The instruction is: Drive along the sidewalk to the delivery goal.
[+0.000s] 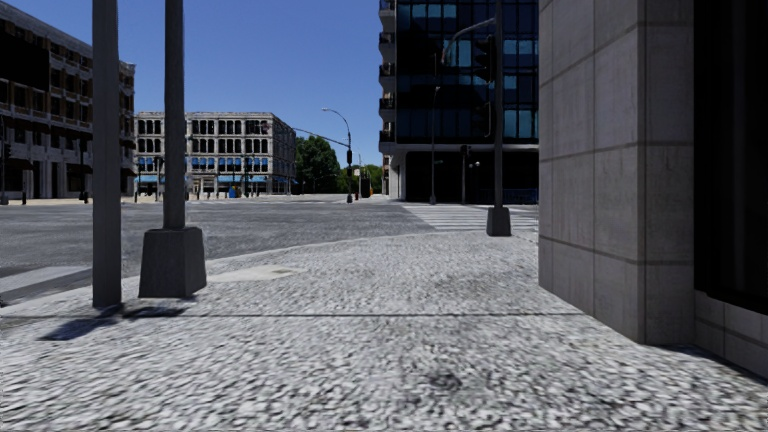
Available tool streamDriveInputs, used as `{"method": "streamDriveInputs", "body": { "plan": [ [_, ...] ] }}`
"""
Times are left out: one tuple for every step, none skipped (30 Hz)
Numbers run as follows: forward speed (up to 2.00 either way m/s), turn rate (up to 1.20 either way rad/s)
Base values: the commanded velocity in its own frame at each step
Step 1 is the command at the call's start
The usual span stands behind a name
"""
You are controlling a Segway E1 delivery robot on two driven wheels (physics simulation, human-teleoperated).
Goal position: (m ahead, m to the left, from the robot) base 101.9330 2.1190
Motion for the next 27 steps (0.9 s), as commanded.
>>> {"method": "streamDriveInputs", "body": {
  "plan": [
    [2.00, 0.00],
    [2.00, 0.00],
    [2.00, 0.00],
    [2.00, 0.00],
    [2.00, 0.00],
    [2.00, 0.00],
    [2.00, 0.00],
    [2.00, 0.00],
    [2.00, -0.04],
    [2.00, -0.07],
    [2.00, -0.10],
    [2.00, -0.10],
    [2.00, -0.17],
    [2.00, -0.25],
    [2.00, -0.31],
    [2.00, -0.31],
    [2.00, -0.33],
    [2.00, -0.33],
    [2.00, -0.34],
    [2.00, -0.34],
    [2.00, -0.34],
    [2.00, -0.34],
    [2.00, -0.34],
    [2.00, -0.34],
    [2.00, -0.34],
    [2.00, -0.34],
    [2.00, -0.34]
  ]
}}
